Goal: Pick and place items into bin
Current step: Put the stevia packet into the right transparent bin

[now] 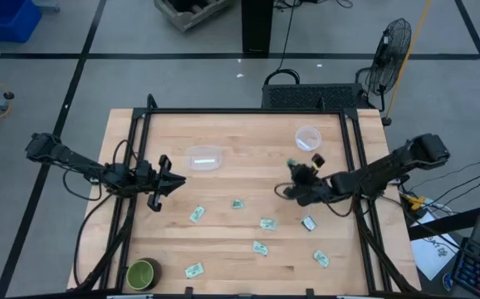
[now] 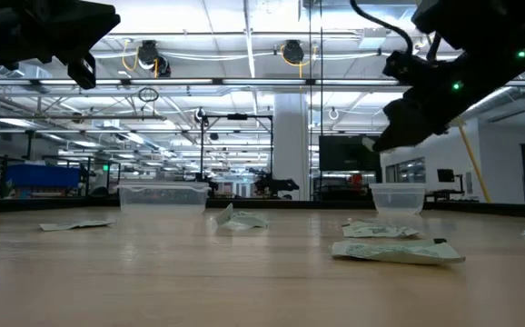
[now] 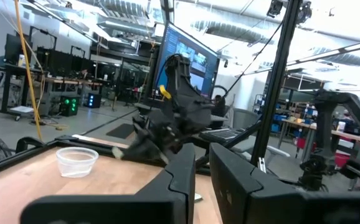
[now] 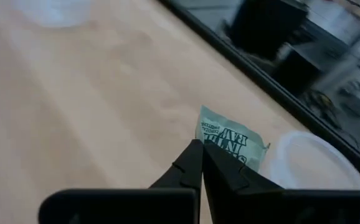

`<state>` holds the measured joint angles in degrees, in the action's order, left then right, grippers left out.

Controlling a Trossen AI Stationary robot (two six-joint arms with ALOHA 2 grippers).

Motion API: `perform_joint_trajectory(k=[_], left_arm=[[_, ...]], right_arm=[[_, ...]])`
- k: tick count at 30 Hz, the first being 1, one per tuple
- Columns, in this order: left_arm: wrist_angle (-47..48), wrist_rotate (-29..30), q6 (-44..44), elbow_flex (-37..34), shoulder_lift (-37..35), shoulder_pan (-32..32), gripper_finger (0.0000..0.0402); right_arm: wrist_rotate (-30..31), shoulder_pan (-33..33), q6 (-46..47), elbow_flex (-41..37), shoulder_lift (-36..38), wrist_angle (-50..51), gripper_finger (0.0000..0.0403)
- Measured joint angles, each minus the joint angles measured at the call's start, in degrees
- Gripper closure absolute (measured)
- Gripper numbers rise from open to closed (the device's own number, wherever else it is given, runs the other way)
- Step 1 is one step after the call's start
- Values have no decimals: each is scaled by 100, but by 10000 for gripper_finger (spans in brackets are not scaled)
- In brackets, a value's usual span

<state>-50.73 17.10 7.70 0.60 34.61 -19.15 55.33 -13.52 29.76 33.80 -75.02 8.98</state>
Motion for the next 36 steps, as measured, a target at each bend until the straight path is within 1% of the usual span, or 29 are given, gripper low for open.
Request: perform_joint_trajectory(k=[3,8,13,16,20,22,24,29,33,36], left_arm=[[-1,1,0,0,-2,1,350],[-1,0,0,0,0,-1,350],[-3,0,0,0,-1,0,350],[-3,0,-11,0,0,-1,350],[-3,2,-10,0,-2,0,350],[-3,0,-7,0,-1,-1,350],[-3,0,-7,0,-2,1,350],[-3,1,-7,0,-2,0,350],[-3,0,35,0,0,1,350],[-40,-4,143,0,0,-1,350]], right_arm=[[-79,485,100,-1,180,336,402],[-637,1532,-55,0,266,443,402],[-1329,2504,-345,0,273,510,402],[-1679,2952,-580,0,273,498,402],[-2293,3492,-691,0,273,489,402],[-2498,3681,-755,0,273,484,402],[-2563,3785,-815,0,273,463,402],[-2706,3827,-908,0,273,443,395],[-2843,3824,-952,-19,271,230,364],[-2861,3792,-969,-171,271,-171,328]])
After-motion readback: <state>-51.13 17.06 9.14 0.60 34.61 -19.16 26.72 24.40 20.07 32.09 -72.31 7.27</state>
